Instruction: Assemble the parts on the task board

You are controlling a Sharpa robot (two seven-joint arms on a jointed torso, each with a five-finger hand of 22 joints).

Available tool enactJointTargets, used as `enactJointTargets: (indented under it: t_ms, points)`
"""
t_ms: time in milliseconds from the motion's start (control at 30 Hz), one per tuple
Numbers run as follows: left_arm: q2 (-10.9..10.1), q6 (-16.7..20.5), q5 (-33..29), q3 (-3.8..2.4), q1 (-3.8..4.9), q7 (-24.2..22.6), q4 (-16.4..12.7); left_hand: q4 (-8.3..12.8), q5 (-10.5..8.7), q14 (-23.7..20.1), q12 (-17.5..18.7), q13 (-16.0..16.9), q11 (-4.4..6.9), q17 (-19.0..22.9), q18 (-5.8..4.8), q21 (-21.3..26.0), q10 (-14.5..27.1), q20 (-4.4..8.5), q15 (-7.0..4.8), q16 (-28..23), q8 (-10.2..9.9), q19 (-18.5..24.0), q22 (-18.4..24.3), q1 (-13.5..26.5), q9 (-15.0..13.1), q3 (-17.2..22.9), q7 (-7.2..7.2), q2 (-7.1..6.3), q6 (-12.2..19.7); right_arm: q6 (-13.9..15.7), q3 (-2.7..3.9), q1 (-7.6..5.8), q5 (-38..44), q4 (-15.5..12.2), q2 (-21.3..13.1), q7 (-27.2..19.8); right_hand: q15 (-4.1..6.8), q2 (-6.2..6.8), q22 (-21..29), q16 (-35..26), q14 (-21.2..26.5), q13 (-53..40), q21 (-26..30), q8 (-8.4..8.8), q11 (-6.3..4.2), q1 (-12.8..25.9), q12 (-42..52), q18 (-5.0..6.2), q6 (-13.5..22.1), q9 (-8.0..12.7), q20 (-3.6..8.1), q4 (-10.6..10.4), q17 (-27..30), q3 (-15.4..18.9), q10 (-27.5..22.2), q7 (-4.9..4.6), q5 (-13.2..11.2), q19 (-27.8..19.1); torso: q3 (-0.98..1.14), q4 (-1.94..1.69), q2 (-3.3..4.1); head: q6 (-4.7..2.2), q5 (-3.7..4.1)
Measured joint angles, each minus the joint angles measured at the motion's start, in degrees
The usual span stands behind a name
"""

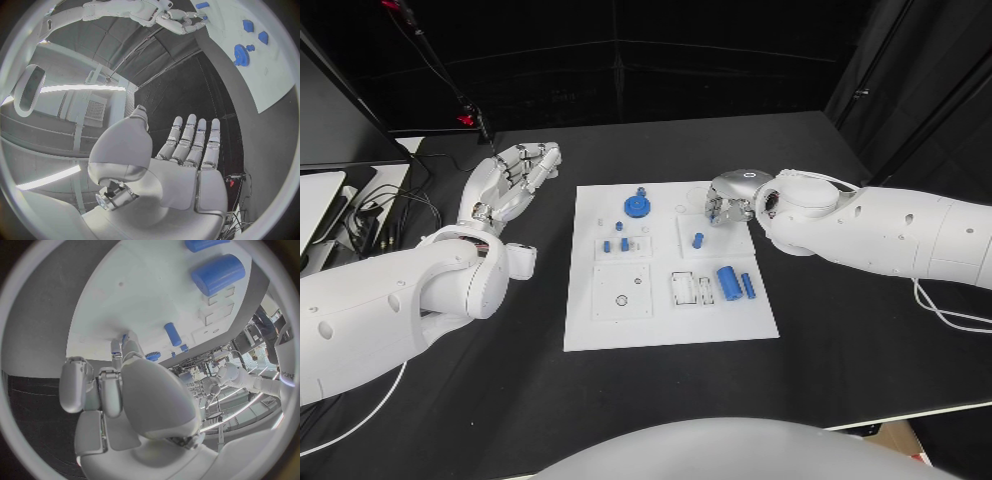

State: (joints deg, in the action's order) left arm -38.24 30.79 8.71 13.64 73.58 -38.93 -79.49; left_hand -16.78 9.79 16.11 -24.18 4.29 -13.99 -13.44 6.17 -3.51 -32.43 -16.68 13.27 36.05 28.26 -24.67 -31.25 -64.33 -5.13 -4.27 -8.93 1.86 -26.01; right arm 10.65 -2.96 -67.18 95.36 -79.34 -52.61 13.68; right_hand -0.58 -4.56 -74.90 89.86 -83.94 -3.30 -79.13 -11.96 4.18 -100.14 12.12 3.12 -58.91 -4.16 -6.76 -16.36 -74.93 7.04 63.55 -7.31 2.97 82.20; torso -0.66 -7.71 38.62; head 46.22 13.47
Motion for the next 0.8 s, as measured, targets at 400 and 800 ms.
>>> enactJointTargets:
  t_ms: [400,800]
  points:
    - [-0.01,-0.17,-0.01,0.0,-0.01,-0.01,0.06,-0.01,0.73,-0.21,-0.65,-0.09,0.0,0.48,0.0,0.0,0.0,0.0,0.21,0.43,0.33,0.0,0.18,-0.3,0.11,-0.31,0.0,0.3,0.0,-0.21,-0.04,0.04,1.47,-0.44,0.09,0.98,0.7,-0.07,0.0,-0.01,-0.1,-0.19,0.0,-0.18,-0.7,-0.23,-1.33,0.0,-2.78,-0.04,0.41,-0.1,0.01,-0.69,3.51,0.45,-0.03,0.41,0.01,-0.01,-0.01,0.06,-0.04]
    - [-0.03,-0.36,-0.02,0.0,-0.02,-0.01,0.16,0.02,2.19,-0.56,-1.28,-0.24,-0.01,1.31,0.0,0.0,0.41,0.0,0.27,1.09,0.93,0.0,0.44,-0.83,0.29,-0.94,-0.09,0.82,0.32,3.01,-0.2,0.29,2.59,-1.79,-1.11,1.04,0.7,-0.13,0.0,-0.13,-0.1,-0.19,0.0,-0.12,-0.62,-0.3,-2.95,0.0,-3.79,-0.03,0.81,-0.08,-0.02,-1.17,4.88,0.44,-0.17,0.81,0.0,-0.01,-0.05,-0.21,-0.21]
